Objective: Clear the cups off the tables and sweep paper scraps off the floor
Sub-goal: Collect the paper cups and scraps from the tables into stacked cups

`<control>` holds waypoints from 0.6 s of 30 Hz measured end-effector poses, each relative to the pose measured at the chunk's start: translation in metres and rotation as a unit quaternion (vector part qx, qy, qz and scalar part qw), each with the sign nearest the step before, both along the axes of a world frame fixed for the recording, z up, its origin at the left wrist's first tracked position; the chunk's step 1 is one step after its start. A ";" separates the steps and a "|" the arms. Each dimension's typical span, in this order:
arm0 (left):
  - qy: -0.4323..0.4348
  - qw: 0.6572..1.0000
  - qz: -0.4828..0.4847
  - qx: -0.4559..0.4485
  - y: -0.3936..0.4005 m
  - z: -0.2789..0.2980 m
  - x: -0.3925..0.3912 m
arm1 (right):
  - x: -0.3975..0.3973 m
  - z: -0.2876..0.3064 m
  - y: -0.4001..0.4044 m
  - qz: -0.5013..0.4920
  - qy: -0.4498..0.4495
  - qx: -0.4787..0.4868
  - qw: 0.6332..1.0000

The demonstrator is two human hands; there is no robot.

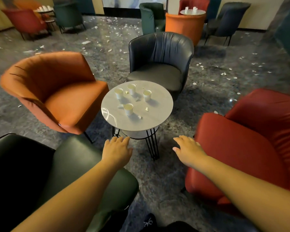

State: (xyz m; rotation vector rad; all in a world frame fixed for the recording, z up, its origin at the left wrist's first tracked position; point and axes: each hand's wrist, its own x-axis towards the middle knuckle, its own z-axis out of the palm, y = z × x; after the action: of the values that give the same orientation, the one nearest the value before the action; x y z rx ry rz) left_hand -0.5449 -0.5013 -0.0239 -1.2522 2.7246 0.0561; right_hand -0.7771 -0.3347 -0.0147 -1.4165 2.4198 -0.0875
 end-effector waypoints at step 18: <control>0.004 0.996 0.083 0.037 -0.191 -0.030 -0.087 | -0.114 -0.025 -0.225 0.036 -0.062 0.011 0.997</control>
State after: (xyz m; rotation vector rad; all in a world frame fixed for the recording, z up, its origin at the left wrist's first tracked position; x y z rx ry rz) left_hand -0.6324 -0.6921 -0.0539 -1.4561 2.5920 0.1785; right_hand -0.8911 -0.5593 -0.0397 -1.4437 2.2602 -0.1278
